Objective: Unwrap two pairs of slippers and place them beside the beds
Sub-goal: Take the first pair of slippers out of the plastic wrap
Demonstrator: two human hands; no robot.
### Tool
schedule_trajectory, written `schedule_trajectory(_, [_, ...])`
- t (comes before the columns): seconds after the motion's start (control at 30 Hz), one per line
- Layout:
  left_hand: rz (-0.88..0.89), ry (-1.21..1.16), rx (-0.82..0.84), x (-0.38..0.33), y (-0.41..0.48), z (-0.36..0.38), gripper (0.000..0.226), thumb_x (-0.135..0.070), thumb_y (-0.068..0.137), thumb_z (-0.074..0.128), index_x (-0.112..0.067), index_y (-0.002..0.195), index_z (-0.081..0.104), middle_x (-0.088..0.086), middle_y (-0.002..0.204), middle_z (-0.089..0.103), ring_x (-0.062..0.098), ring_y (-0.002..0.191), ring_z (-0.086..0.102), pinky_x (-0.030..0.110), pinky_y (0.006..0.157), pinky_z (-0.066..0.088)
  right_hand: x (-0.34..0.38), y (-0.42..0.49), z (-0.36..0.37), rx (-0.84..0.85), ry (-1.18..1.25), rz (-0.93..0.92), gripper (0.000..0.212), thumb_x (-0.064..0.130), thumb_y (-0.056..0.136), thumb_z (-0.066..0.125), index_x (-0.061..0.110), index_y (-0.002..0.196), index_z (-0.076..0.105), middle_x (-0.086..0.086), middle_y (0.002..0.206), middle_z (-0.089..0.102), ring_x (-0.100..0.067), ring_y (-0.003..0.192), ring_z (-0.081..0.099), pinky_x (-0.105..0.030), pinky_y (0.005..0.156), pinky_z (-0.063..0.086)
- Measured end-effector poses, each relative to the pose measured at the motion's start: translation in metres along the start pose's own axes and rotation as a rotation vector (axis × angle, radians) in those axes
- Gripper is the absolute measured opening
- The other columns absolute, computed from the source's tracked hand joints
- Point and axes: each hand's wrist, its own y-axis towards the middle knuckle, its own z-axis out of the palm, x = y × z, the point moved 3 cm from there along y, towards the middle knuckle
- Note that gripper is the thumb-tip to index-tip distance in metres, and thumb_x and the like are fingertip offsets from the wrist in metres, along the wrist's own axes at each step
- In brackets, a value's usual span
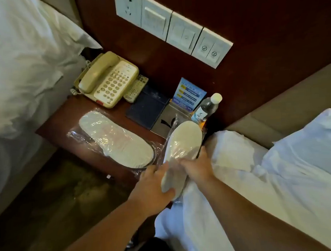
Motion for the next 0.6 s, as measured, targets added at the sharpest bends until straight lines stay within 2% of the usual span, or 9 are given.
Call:
schedule_trajectory(0.1, [0.030, 0.006, 0.059, 0.009, 0.011, 0.021, 0.079, -0.058, 0.080, 0.058, -0.047, 0.147, 0.018, -0.007, 0.151, 0.025, 0.024, 0.140, 0.025, 0.044, 0.107, 0.038, -0.014, 0.008, 0.012, -0.052, 0.109, 0.066, 0.127, 0.046, 0.052, 0.087, 0.024, 0.154, 0.014, -0.011, 0.145, 0.047, -0.035, 0.122, 0.055, -0.047, 0.096, 0.051])
schedule_trajectory(0.17, [0.041, -0.008, 0.046, 0.013, 0.018, 0.031, 0.081, -0.059, 0.079, 0.059, -0.042, 0.148, 0.019, -0.008, 0.153, 0.023, 0.024, 0.141, 0.023, 0.045, 0.109, 0.037, -0.023, 0.018, 0.021, -0.021, 0.253, 0.108, 0.122, 0.044, 0.048, 0.088, 0.021, 0.149, 0.023, -0.011, 0.135, 0.056, -0.036, 0.111, 0.061, -0.053, 0.090, 0.054])
schedule_trajectory(0.27, [0.066, 0.013, -0.028, 0.020, 0.022, 0.039, 0.081, -0.058, 0.076, 0.058, -0.039, 0.146, 0.020, -0.008, 0.151, 0.022, 0.025, 0.140, 0.023, 0.043, 0.109, 0.034, -0.027, 0.022, 0.029, 0.027, 0.380, 0.111, 0.098, 0.038, 0.047, 0.089, 0.009, 0.131, 0.045, -0.014, 0.116, 0.065, -0.036, 0.100, 0.065, -0.053, 0.087, 0.055])
schedule_trajectory(0.43, [0.087, 0.046, -0.174, 0.023, 0.013, 0.054, 0.088, -0.054, 0.073, 0.063, -0.039, 0.149, 0.022, -0.005, 0.155, 0.016, 0.024, 0.142, 0.020, 0.042, 0.112, 0.030, -0.040, 0.027, 0.028, 0.177, 0.517, 0.050, 0.047, 0.025, 0.063, 0.087, 0.007, 0.104, 0.070, -0.010, 0.091, 0.076, -0.030, 0.083, 0.072, -0.046, 0.085, 0.058])
schedule_trajectory(0.5, [0.091, -0.003, -0.226, 0.019, 0.006, 0.057, 0.091, -0.050, 0.074, 0.071, -0.036, 0.151, 0.026, -0.004, 0.154, 0.020, 0.022, 0.140, 0.024, 0.036, 0.112, 0.031, -0.044, 0.020, 0.025, 0.220, 0.588, 0.008, 0.043, 0.023, 0.067, 0.084, 0.007, 0.104, 0.070, -0.012, 0.091, 0.076, -0.032, 0.083, 0.073, -0.049, 0.084, 0.058])
schedule_trajectory(0.6, [0.073, -0.227, -0.284, 0.008, -0.010, 0.058, 0.089, -0.040, 0.074, 0.079, -0.036, 0.150, 0.033, -0.010, 0.147, 0.031, 0.010, 0.123, 0.039, 0.022, 0.094, 0.037, -0.046, 0.001, 0.018, 0.270, 0.686, -0.078, 0.043, 0.029, 0.076, 0.075, 0.011, 0.114, 0.066, -0.013, 0.098, 0.075, -0.035, 0.086, 0.072, -0.051, 0.083, 0.058])
